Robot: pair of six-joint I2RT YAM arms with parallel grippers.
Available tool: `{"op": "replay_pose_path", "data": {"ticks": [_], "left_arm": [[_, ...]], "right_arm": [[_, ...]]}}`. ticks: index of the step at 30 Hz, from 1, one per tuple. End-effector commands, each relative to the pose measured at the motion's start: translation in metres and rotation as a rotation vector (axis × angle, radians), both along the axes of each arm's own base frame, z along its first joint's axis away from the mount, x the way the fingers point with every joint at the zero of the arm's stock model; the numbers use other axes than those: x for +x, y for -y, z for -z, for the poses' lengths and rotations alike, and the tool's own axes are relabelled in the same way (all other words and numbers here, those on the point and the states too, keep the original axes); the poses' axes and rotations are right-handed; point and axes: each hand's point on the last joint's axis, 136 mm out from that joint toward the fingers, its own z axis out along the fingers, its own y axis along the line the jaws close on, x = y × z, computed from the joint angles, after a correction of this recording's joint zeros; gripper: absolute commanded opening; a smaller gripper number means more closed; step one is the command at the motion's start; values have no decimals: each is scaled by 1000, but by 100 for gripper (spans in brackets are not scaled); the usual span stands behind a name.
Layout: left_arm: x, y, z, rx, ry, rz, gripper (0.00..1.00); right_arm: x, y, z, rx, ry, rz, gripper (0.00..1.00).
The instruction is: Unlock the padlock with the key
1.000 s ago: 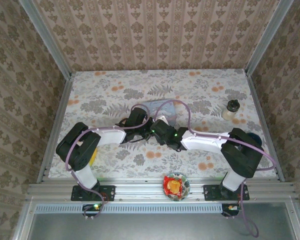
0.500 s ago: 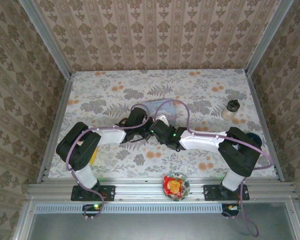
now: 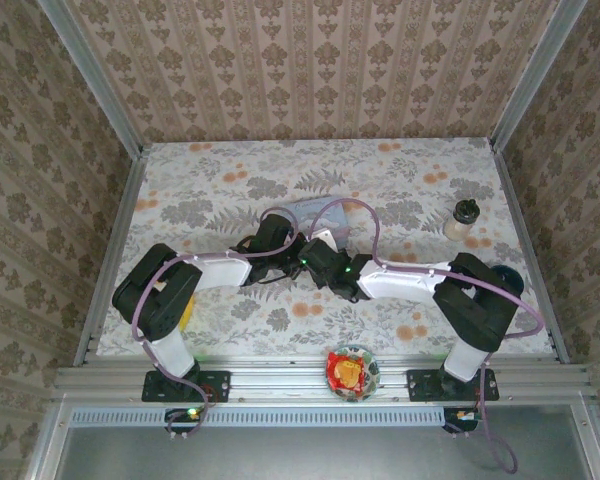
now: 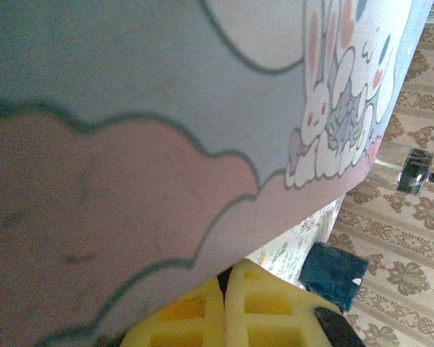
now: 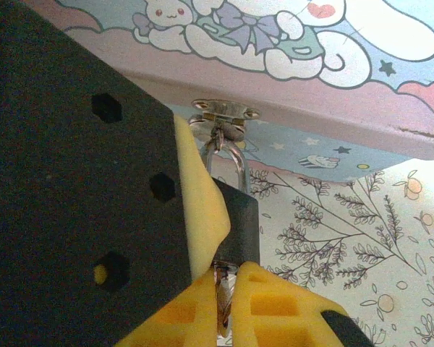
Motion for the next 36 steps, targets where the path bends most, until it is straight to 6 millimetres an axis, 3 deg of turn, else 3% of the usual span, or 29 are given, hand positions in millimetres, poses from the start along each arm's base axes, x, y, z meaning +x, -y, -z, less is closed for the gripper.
{"op": "replay_pose_path", "data": {"ticks": [1, 12, 27, 36], "left_arm": [[-14, 4, 8, 4, -66, 40, 0], [-14, 9, 7, -5, -51, 56, 0], [-19, 14, 10, -24, -53, 67, 6], [-18, 18, 10, -82, -40, 50, 19]], "right_arm": [[0, -4, -6, 87, -23, -12, 0], [9, 0, -25, 507, -102, 5, 0], [30, 8, -27, 892, -217, 129, 0], [31, 9, -25, 889, -226, 149, 0]]}}
